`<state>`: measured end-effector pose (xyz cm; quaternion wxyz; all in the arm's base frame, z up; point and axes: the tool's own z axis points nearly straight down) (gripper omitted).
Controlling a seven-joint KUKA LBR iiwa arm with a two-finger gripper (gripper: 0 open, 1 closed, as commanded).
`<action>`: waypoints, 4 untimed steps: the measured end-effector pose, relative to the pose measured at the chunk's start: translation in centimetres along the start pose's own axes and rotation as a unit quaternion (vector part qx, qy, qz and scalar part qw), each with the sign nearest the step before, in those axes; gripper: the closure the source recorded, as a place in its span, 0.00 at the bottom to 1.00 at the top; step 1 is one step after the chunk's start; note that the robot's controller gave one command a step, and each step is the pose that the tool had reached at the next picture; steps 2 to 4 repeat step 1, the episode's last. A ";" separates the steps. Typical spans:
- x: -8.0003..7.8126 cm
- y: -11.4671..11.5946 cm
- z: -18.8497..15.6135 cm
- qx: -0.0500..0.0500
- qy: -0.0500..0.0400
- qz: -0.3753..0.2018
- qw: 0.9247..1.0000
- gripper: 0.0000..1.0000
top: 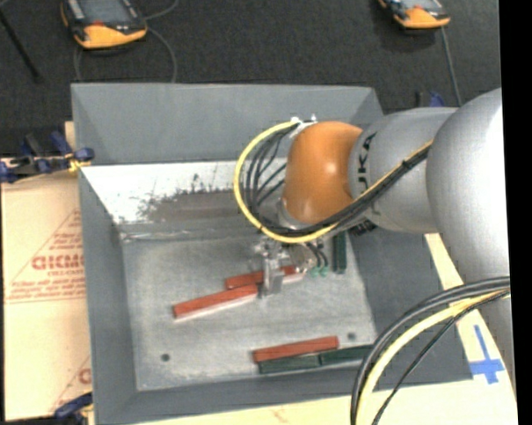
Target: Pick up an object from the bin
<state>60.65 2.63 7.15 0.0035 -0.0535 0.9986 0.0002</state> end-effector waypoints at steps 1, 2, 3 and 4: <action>1.2 -0.4 -13.4 0.001 -0.003 0.005 1.000 1.00; 1.2 -0.4 -13.4 0.001 -0.003 0.005 1.000 1.00; 1.2 -0.4 -13.4 0.001 -0.003 0.005 1.000 1.00; 1.2 -0.4 -13.4 0.001 -0.003 0.005 1.000 1.00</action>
Offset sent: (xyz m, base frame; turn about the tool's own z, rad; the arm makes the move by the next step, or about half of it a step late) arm -0.0151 -0.0041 0.1278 0.0059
